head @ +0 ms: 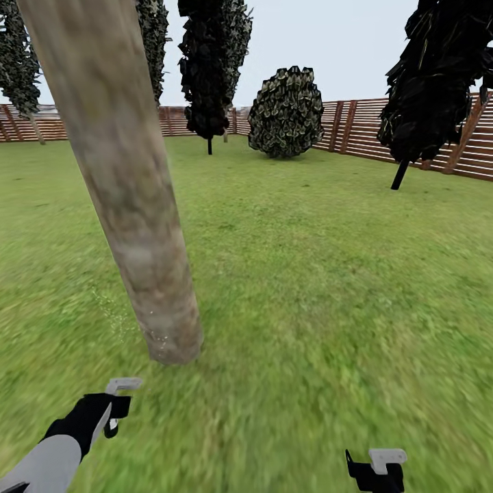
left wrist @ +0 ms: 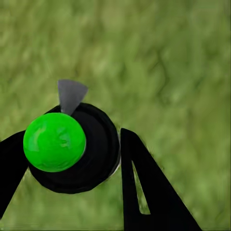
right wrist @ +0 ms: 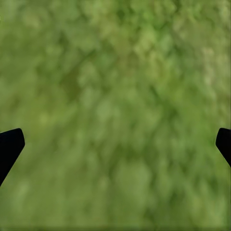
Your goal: In the garden, pick up the pesticide atomizer on the floor and spray pesticide onto both trees until each tree trunk is fully covered.
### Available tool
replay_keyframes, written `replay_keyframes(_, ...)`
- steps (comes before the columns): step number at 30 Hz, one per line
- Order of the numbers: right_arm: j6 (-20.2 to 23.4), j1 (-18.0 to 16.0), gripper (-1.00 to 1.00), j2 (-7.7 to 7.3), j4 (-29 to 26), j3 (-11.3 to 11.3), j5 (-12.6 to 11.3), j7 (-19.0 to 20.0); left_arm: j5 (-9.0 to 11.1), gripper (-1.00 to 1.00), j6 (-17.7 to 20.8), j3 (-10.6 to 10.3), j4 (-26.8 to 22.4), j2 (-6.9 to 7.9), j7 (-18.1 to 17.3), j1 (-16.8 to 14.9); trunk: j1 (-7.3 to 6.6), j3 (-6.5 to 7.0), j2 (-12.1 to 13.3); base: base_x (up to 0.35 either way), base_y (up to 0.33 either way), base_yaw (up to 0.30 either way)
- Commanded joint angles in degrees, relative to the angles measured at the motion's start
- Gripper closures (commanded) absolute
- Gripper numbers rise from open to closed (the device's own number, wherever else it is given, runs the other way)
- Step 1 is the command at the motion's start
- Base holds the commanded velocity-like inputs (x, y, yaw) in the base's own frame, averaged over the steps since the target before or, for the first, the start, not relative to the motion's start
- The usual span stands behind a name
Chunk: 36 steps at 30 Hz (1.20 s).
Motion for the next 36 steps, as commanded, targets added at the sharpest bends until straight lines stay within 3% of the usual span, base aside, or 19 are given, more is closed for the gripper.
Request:
replay_keyframes(1, -0.22, -0.05, -1.00, 0.00, 0.08, -0.38, 0.60, -0.16, -0.38, 1.00, 0.16, 0.44, 0.00, -0.11, -0.41, -0.01, -0.01, -0.05, -0.02, 0.000, 0.000, 0.000)
replay_keyframes(3, -0.19, -0.05, -1.00, 0.00, 0.08, -0.38, 0.60, -0.17, -0.32, 1.00, 0.11, 0.48, -0.32, -0.94, -0.41, 0.01, -0.01, -0.05, -0.02, 0.000, -0.003, 0.002)
replay_keyframes(8, -0.21, -0.05, -1.00, 0.08, 0.08, -0.34, 0.60, -0.17, -0.32, 1.00, 0.15, 0.61, -2.70, -4.85, 0.80, -0.20, -0.01, -0.05, -0.02, 0.000, -0.217, 0.219)
replay_keyframes(9, -0.22, -0.05, -1.00, 0.09, 0.08, -0.37, 0.60, -0.17, -0.35, 1.00, 0.15, 0.63, -4.81, -6.18, 1.96, -0.17, -0.01, -0.05, -0.02, 0.000, -0.263, 0.223)
replay_keyframes(17, -0.22, -0.05, -1.00, 0.07, 0.05, -0.38, 0.57, -0.17, -0.36, 1.00, 0.08, 0.65, -6.11, -5.90, 3.05, -0.07, -0.01, -0.05, -0.02, -0.139, -0.248, 0.055)
replay_keyframes(22, -0.20, -0.05, -1.00, 0.03, 0.08, -0.38, 0.52, -0.20, -0.27, 1.00, 0.10, 0.52, -7.49, -8.04, 3.10, -0.21, -0.01, -0.05, -0.02, -0.206, -0.231, 0.247)
replay_keyframes(30, -0.21, -0.05, -1.00, 0.02, 0.08, -0.38, 0.55, -0.17, -0.35, 1.00, 0.48, 0.19, -12.08, -8.40, 3.00, -0.44, -0.01, -0.05, -0.02, -0.160, -0.158, 0.226)
replay_keyframes(32, -0.22, -0.05, -1.00, 0.01, 0.08, -0.38, 0.53, -0.17, -0.36, 1.00, 0.87, -0.01, -13.38, -9.66, 2.83, -0.86, -0.01, -0.05, -0.02, -0.012, -0.010, 0.024)
replay_keyframes(33, -0.20, -0.05, -1.00, 0.01, 0.07, -0.38, 0.52, -0.17, -0.43, 1.00, 1.03, -0.21, -13.65, -11.02, 2.84, -1.40, -0.01, -0.05, -0.02, -0.005, -0.004, 0.010)
replay_keyframes(34, -0.20, -0.05, -1.00, 0.00, 0.08, -0.38, 0.52, -0.17, -0.57, 1.00, 1.49, -1.06, -13.85, -13.45, 2.84, -3.12, -0.01, -0.05, -0.02, -0.001, -0.001, 0.003)
replay_keyframes(36, -0.21, -0.05, -1.00, 0.00, 0.07, -0.38, 0.52, -0.17, -0.56, 1.00, 5.33, -2.13, -13.91, -14.00, 2.69, -5.39, -0.01, -0.05, -0.02, 0.000, 0.000, 0.001)
